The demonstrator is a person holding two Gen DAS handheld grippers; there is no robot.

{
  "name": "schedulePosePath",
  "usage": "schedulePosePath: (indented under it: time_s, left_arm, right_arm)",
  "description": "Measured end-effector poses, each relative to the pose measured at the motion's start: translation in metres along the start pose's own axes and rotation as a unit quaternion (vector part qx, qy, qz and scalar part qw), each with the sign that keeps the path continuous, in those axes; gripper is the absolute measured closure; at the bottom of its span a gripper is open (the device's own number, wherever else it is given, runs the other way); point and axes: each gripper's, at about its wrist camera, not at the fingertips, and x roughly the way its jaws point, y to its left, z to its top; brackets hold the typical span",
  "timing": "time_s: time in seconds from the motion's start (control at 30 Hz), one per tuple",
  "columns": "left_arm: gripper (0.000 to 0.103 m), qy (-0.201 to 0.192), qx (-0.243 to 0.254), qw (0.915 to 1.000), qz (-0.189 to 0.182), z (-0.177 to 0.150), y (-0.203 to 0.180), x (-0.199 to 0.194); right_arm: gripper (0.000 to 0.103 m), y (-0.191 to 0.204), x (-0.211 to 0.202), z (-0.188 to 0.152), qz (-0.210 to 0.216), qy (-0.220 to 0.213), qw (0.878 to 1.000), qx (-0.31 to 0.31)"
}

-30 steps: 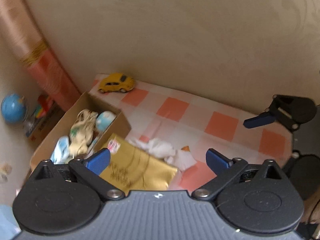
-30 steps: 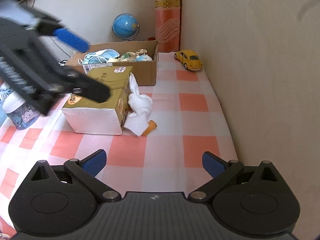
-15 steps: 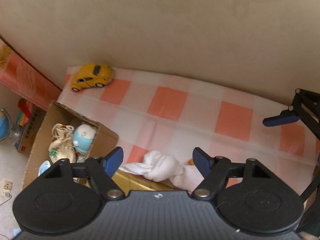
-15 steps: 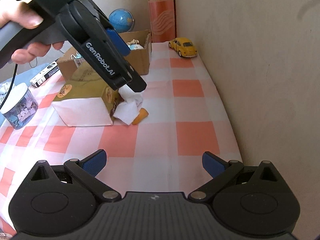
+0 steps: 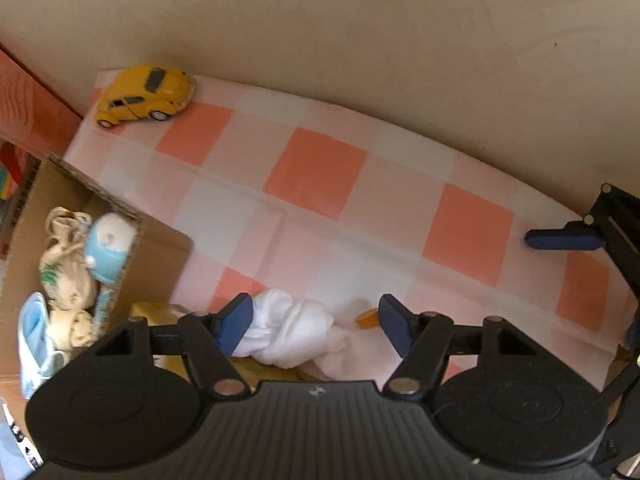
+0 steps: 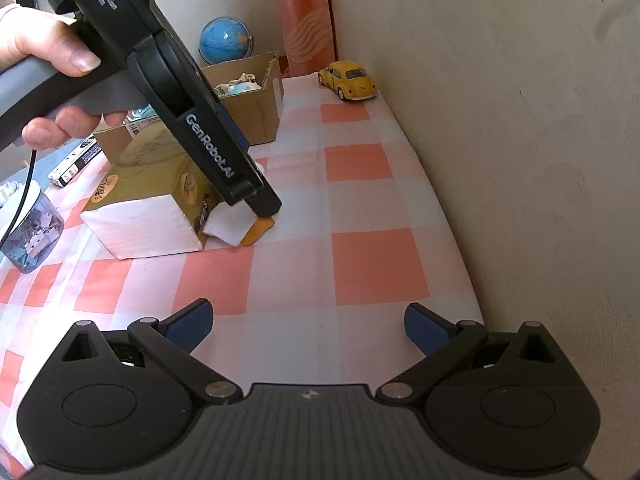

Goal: Organize soft objects

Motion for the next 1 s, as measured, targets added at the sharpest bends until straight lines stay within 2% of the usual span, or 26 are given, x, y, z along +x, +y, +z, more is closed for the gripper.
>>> schedulePosePath:
  time_s: [0.3, 0.63, 0.77, 0.83, 1.0]
  left_arm:
    - [0.033, -0.016, 0.02, 0.9992, -0.031, 0.006, -0.019, 0.002]
    - [0.033, -0.027, 0.044, 0.9985, 0.018, -0.001, -0.018, -0.02]
    - [0.033, -0.025, 0.044, 0.9986, 0.016, -0.005, -0.015, -0.024]
    - [0.033, -0.02, 0.048, 0.9983, 0.026, -0.007, -0.015, -0.022]
    - [0.032, -0.043, 0.032, 0.9982, 0.029, -0.006, -0.009, -0.031]
  right_arm:
    - [0.0, -0.002, 0.001, -0.001, 0.0, 0.001, 1.0, 0.003]
    - [0.0, -0.001, 0.002, -0.002, -0.005, -0.001, 1.0, -0.003]
    - [0.0, 0.002, 0.002, -0.003, -0.011, -0.001, 1.0, -0.013]
    - [0.0, 0.003, 0.002, -0.003, -0.008, -0.001, 1.0, -0.015]
    - [0.0, 0.003, -0.006, 0.002, -0.006, -0.021, 1.0, -0.018]
